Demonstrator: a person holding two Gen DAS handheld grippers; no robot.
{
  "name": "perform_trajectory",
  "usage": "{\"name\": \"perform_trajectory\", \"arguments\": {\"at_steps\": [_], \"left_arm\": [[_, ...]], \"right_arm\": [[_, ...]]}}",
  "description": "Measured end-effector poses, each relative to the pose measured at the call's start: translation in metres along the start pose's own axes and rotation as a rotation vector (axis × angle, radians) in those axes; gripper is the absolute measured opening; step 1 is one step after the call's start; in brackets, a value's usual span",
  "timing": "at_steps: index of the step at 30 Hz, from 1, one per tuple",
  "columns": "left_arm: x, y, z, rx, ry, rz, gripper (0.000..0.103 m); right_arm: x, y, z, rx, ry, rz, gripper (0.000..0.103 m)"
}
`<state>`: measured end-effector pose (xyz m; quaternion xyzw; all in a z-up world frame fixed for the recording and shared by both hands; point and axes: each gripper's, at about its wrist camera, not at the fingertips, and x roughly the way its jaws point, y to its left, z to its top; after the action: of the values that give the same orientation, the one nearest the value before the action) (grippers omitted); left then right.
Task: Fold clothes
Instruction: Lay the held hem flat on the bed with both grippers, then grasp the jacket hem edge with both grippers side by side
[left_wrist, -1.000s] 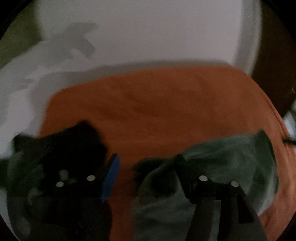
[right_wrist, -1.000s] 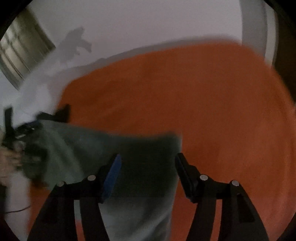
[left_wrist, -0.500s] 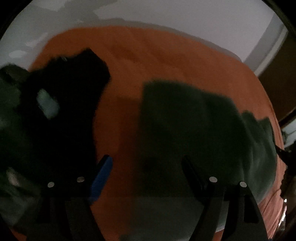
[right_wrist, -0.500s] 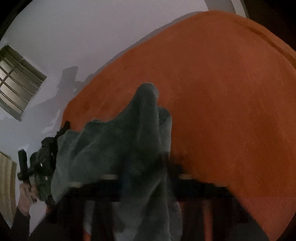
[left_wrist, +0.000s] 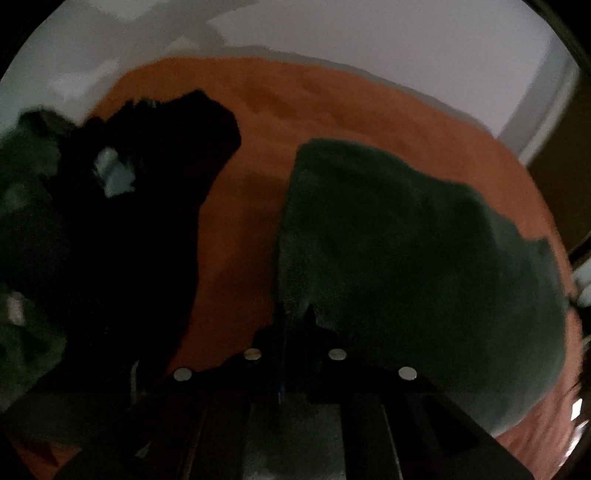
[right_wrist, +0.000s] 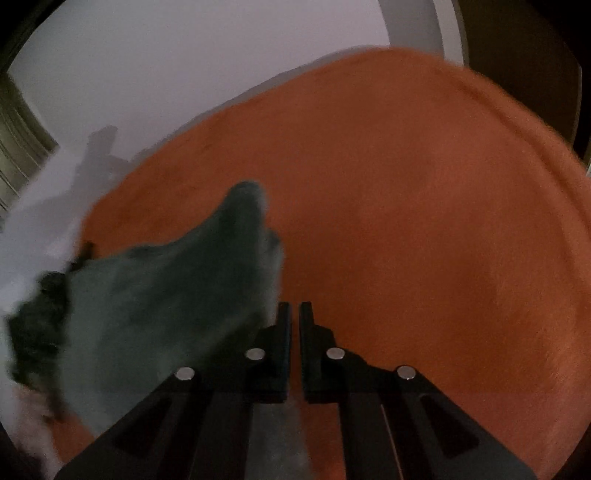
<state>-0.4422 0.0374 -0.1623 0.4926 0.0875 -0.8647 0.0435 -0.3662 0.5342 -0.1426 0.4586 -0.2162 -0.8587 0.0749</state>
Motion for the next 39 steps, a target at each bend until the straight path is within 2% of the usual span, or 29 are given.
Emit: {"name": "perform_trajectory", "arguments": {"at_steps": [1, 2, 3, 4, 6, 7, 8, 9, 10, 11, 12, 13, 17, 21, 24, 26, 28, 31, 33, 35, 38, 39], "left_arm": [[0.001, -0.006, 0.001, 0.016, -0.003, 0.001, 0.007], [-0.004, -0.008, -0.002, 0.03, -0.016, 0.01, 0.008], [-0.008, -0.009, -0.005, 0.041, -0.03, 0.02, 0.013], [-0.009, -0.008, -0.006, 0.037, -0.047, 0.036, 0.025], [-0.024, -0.013, -0.003, 0.017, -0.12, 0.105, 0.04], [-0.032, -0.016, -0.001, 0.008, -0.156, 0.132, 0.042], [-0.043, -0.025, 0.001, 0.013, -0.19, 0.101, 0.044], [-0.054, -0.033, 0.003, 0.018, -0.224, 0.069, 0.049], [-0.065, -0.042, 0.005, 0.022, -0.255, 0.039, 0.059], [-0.066, -0.05, 0.008, 0.028, -0.26, 0.026, 0.064], [-0.068, -0.059, 0.011, 0.034, -0.264, 0.011, 0.072], [-0.069, -0.072, 0.014, 0.043, -0.261, -0.02, 0.074], [-0.057, -0.123, 0.019, 0.096, -0.242, -0.111, 0.075], [-0.034, -0.144, 0.026, 0.161, -0.202, -0.08, 0.075], [-0.016, -0.144, 0.033, 0.162, -0.163, -0.042, 0.075], [-0.005, -0.141, 0.04, 0.123, -0.153, -0.055, 0.075], [0.01, -0.14, 0.05, 0.072, -0.123, -0.068, 0.076], [0.027, -0.156, 0.06, 0.054, -0.068, -0.056, 0.076], [0.043, -0.171, 0.069, 0.08, -0.043, -0.025, 0.076], [0.067, -0.185, 0.075, 0.15, -0.024, 0.01, 0.076], [0.086, -0.196, 0.068, 0.215, -0.015, 0.046, 0.079], [0.095, -0.196, 0.066, 0.22, -0.014, 0.048, 0.081]], "right_arm": [[-0.007, -0.001, -0.002, -0.002, -0.019, 0.008, 0.029], [-0.019, 0.006, -0.007, -0.02, -0.055, 0.001, 0.037], [-0.03, 0.012, -0.013, -0.041, -0.093, -0.008, 0.05], [-0.04, 0.022, -0.021, -0.076, -0.131, -0.021, 0.054], [-0.05, 0.043, -0.036, -0.151, -0.158, -0.026, 0.055], [-0.053, 0.058, -0.043, -0.195, -0.159, -0.033, 0.055], [-0.051, 0.073, -0.046, -0.23, -0.164, -0.048, 0.056], [-0.051, 0.083, -0.051, -0.265, -0.172, -0.066, 0.065], [-0.05, 0.094, -0.055, -0.303, -0.176, -0.083, 0.077], [-0.049, 0.104, -0.058, -0.336, -0.178, -0.096, 0.079], [-0.046, 0.11, -0.059, -0.355, -0.177, -0.1, 0.079], [-0.043, 0.116, -0.06, -0.37, -0.176, -0.103, 0.079], [-0.016, 0.146, -0.048, -0.347, -0.155, -0.117, 0.079], [0.006, 0.167, -0.044, -0.323, -0.161, -0.131, 0.079], [0.015, 0.177, -0.036, -0.327, -0.17, -0.136, 0.08], [0.023, 0.184, -0.025, -0.335, -0.186, -0.108, 0.08], [0.032, 0.187, -0.013, -0.316, -0.191, -0.128, 0.08], [0.055, 0.189, -0.002, -0.273, -0.142, -0.14, 0.08], [0.07, 0.187, -0.001, -0.251, -0.128, -0.136, 0.08], [0.084, 0.182, -0.004, -0.233, -0.127, -0.13, 0.08], [0.114, 0.17, -0.01, -0.238, -0.073, -0.176, 0.08], [0.123, 0.166, -0.012, -0.242, -0.068, -0.177, 0.083]]}}
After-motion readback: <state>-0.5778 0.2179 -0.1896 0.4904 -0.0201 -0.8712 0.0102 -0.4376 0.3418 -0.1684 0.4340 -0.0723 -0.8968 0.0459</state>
